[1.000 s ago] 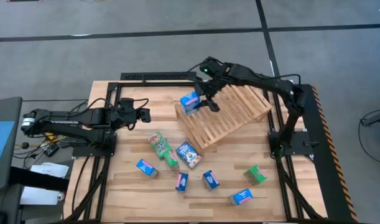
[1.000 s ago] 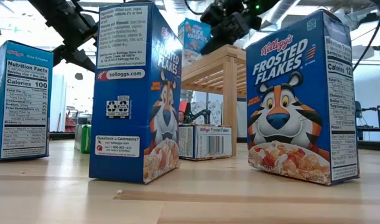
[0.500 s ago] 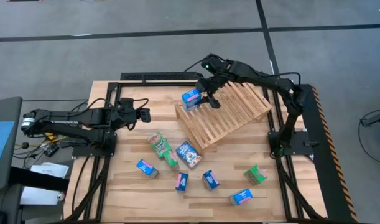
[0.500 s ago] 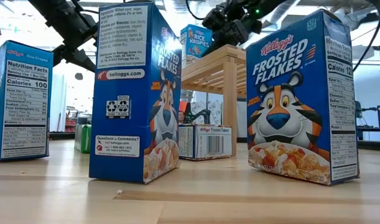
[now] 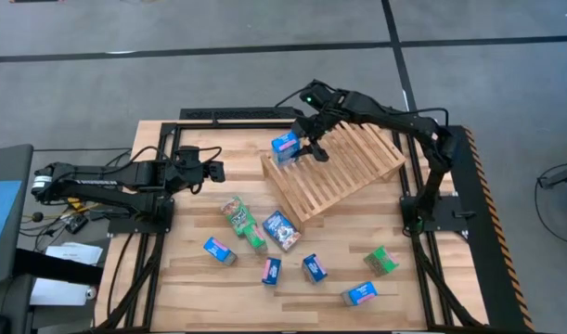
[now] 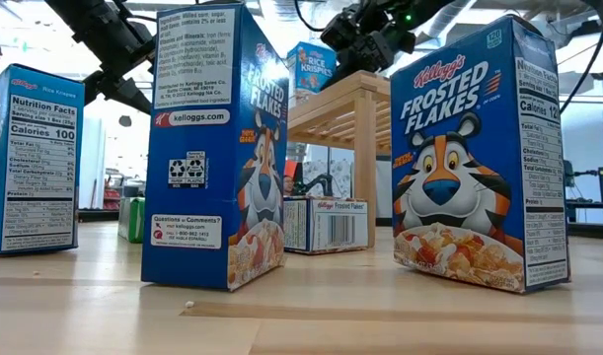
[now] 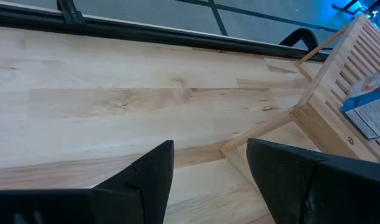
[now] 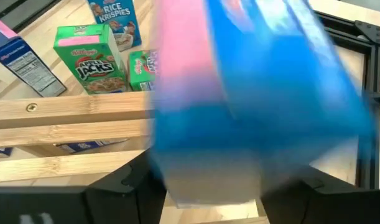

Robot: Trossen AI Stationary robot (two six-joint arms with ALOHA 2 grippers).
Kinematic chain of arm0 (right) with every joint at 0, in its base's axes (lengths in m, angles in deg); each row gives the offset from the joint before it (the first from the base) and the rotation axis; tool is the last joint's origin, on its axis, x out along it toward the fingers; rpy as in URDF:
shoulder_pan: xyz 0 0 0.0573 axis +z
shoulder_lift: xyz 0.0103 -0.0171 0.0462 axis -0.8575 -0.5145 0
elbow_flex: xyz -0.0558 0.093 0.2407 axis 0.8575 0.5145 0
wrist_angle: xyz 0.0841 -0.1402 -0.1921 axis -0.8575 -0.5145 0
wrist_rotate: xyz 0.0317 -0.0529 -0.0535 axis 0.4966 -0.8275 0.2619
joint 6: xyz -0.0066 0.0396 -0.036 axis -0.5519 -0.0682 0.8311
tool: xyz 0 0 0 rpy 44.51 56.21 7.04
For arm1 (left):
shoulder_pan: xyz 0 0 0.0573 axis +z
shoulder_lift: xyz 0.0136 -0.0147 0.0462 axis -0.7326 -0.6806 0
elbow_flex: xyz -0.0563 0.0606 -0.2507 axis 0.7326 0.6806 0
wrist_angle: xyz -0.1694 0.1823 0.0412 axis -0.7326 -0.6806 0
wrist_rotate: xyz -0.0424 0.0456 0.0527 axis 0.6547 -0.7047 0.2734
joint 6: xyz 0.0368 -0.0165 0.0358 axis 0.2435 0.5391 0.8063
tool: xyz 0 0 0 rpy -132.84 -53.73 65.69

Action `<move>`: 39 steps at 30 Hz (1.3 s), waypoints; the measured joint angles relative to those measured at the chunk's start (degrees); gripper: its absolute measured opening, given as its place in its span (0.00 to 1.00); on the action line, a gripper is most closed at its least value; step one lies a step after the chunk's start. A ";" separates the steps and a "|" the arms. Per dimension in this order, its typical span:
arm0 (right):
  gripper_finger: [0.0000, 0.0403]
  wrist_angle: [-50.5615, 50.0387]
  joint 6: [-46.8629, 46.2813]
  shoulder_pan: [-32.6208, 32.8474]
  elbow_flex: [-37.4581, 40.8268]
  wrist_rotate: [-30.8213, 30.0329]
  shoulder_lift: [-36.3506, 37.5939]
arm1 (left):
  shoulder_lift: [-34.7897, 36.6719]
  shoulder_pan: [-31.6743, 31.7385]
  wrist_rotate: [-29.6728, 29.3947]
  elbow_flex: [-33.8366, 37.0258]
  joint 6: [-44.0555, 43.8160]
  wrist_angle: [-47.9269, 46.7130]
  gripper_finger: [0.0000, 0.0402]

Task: Stack cereal on shelf
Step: Put the top right light blue cereal box on the shelf

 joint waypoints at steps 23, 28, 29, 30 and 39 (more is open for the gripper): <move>0.62 -1.94 -1.20 0.07 0.00 -2.25 0.02 | 0.00 0.00 0.45 0.00 0.39 0.02 0.48; 0.72 -1.73 -1.94 0.36 0.00 -4.20 0.02 | 0.00 0.00 0.49 0.00 0.39 0.02 0.48; 0.75 -1.79 -2.00 0.54 0.00 -5.54 0.02 | 0.00 0.00 0.50 0.00 0.39 0.02 0.48; 0.77 -1.98 -2.00 0.84 0.00 -6.55 0.02 | 0.00 0.00 0.48 0.00 0.42 0.02 0.48; 0.85 -3.67 -2.16 2.19 0.03 -8.18 1.16 | 0.00 -0.02 0.44 0.00 0.42 0.02 0.48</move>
